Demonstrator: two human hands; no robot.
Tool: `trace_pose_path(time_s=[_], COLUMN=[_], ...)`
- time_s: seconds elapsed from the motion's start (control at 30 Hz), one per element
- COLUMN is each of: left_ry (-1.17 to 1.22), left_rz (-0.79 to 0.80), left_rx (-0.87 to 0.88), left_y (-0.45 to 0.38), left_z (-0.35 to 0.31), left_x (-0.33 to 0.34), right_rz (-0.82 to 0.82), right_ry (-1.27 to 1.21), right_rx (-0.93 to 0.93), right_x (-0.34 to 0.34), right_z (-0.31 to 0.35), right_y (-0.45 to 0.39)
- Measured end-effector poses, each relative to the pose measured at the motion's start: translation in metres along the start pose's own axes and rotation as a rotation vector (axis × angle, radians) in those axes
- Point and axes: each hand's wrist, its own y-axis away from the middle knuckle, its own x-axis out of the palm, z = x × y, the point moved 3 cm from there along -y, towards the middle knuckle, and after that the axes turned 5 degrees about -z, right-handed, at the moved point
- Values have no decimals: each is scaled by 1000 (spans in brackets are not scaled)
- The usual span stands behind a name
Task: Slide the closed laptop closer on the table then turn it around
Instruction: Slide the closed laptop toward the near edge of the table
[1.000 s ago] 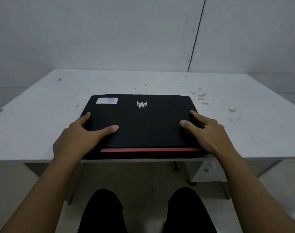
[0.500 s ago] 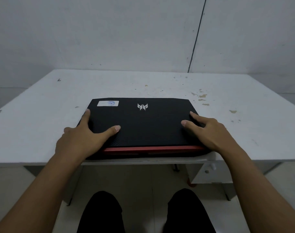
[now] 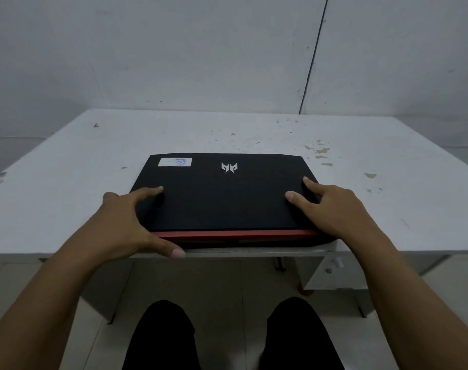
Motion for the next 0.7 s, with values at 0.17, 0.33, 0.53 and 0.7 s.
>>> trace_pose_path(time_s=[0.17, 0.33, 0.53, 0.7], left_ry=[61, 51, 151, 148], left_rz=[-151, -262, -256, -327], left_rx=[82, 132, 174, 195], left_y=[0, 6, 14, 14], left_z=[8, 16, 25, 27], left_x=[3, 11, 23, 25], right_rz=[-59, -200, -230, -50], right_ry=[61, -2, -285, -383], right_rx=[-28, -37, -61, -183], right_x=[2, 3, 16, 12], right_z=[2, 3, -7, -18], right_y=[7, 24, 58, 64])
